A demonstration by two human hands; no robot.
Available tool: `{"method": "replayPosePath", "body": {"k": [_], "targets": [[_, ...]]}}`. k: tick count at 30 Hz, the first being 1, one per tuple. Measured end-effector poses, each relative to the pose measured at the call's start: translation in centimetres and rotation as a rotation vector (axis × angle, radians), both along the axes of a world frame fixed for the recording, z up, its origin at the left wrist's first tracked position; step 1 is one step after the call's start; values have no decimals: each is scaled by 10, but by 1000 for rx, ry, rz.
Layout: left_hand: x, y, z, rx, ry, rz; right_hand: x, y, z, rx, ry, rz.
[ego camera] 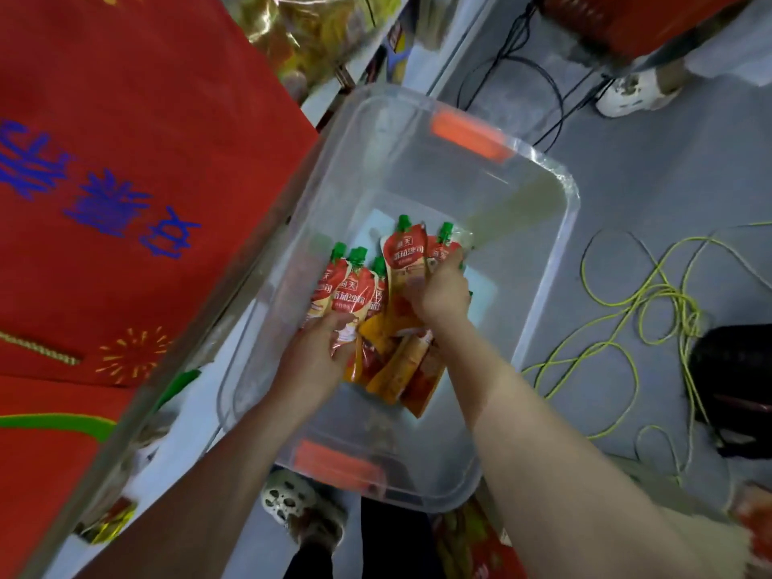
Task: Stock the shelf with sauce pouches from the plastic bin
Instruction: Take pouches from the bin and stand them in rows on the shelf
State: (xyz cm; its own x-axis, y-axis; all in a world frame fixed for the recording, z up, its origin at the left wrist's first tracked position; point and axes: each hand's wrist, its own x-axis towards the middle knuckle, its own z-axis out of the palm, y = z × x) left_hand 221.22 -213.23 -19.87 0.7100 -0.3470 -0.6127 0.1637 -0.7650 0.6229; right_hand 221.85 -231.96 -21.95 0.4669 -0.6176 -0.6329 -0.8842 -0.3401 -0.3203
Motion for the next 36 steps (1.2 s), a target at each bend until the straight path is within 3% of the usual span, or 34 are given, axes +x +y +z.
{"method": "replayPosePath", "body": {"k": [4,8,11,13,18,23,25,27,29,31,33,36], "targets": [[2,-4,-8,18,-23,0,16,-16,24,34,-22,182],[3,-26,-18,78,-146,-127,3,-34,42,-122,-91,292],[4,-51,-33,209,-242,-298,-9,-40,40,-285,-76,451],[7,-64,-41,331,-261,-373,-10,-37,33,-267,-52,513],[23,-67,-21,363,-118,-315,-1,-39,37,-211,-150,374],[12,-39,23,275,-498,-92,-11,-43,55,-205,-274,274],[2,-31,19,347,-557,-196,-15,-39,51,-210,-248,309],[-4,-28,2,405,-485,-299,-16,-34,39,-198,-175,357],[-3,-30,-11,381,-439,-286,-17,-27,26,-185,-60,419],[3,-39,-21,354,-508,-259,-17,-22,16,-183,17,437],[13,-52,-24,377,-577,-300,-14,-21,12,-161,33,386],[21,-70,-38,474,-507,-305,-5,-25,5,-52,34,180]]}}
